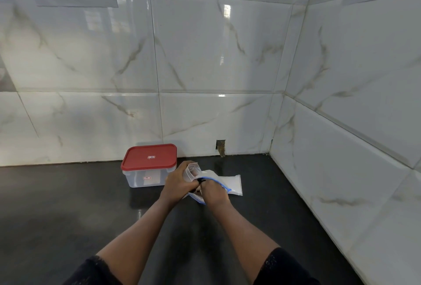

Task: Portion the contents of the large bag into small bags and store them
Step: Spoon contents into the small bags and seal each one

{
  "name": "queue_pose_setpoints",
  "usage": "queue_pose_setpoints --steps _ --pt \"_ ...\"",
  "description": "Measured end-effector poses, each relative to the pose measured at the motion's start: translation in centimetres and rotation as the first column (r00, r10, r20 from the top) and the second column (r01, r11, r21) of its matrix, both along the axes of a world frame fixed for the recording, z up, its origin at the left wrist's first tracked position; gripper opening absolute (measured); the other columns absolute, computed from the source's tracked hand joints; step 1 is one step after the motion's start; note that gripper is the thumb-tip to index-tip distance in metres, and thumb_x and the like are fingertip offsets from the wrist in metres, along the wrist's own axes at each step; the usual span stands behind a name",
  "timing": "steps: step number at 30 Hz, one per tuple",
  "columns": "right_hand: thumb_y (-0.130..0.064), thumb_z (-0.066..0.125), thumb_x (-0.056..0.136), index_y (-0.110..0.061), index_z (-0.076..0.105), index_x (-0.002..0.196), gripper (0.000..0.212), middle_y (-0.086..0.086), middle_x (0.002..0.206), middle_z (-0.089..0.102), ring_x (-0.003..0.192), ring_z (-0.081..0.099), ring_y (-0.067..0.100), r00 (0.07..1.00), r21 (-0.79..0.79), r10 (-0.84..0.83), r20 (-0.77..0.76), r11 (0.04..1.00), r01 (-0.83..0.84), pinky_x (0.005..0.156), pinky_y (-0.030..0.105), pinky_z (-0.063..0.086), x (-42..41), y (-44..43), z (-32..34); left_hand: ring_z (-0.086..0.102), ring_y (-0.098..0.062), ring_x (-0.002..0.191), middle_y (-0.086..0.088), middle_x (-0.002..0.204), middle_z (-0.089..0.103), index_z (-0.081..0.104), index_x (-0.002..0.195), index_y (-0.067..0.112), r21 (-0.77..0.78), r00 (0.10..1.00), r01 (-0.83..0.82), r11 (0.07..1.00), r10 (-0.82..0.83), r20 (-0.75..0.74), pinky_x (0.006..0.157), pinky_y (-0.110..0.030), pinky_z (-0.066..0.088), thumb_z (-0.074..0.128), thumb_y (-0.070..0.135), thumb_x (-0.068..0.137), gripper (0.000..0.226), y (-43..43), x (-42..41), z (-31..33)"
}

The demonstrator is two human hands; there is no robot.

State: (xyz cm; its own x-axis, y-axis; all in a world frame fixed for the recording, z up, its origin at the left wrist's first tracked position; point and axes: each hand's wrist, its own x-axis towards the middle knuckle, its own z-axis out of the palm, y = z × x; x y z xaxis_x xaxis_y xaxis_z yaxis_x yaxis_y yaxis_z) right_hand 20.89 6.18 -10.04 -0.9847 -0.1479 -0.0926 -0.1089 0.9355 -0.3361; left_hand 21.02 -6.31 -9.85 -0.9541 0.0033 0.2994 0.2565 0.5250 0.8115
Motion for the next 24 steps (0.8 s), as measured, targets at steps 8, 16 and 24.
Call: queue_pose_setpoints --steps 8,16,24 --pt "-0.007 0.035 0.096 -0.004 0.062 0.109 0.03 0.013 0.114 0.063 0.095 0.052 0.021 0.911 -0.531 -0.401 0.094 0.754 0.387 0.082 0.03 0.039 0.2 -1.1 -1.4 0.059 -0.01 0.092 0.011 0.098 0.062 0.055 0.11 0.025 -0.059 1.0 0.027 0.998 -0.027 -0.002 0.086 -0.032 0.049 0.062 0.036 0.057 0.054 0.6 -0.3 0.2" --pt "-0.012 0.032 0.101 -0.002 0.054 0.125 0.034 0.014 0.128 0.056 0.118 0.053 0.024 0.882 -0.464 -0.412 0.228 0.75 0.471 0.09 0.027 0.041 -0.1 -1.0 -0.6 0.058 -0.009 0.094 0.011 0.101 0.061 0.054 0.112 0.025 -0.072 0.999 0.05 0.996 -0.05 0.001 0.089 -0.031 0.048 0.066 0.039 0.062 0.054 0.5 -0.5 -0.1" --pt "-0.014 0.031 0.103 -0.006 0.047 0.134 0.036 0.009 0.137 0.051 0.126 0.048 0.02 0.85 -0.538 -0.391 0.354 0.658 0.527 0.094 0.013 0.037 0.7 -1.4 1.2 0.059 -0.012 0.094 0.009 0.101 0.061 0.054 0.112 0.023 -0.056 0.999 0.041 0.998 -0.041 0.0 0.087 -0.029 0.049 0.057 0.052 0.055 0.064 0.3 -0.5 0.2"
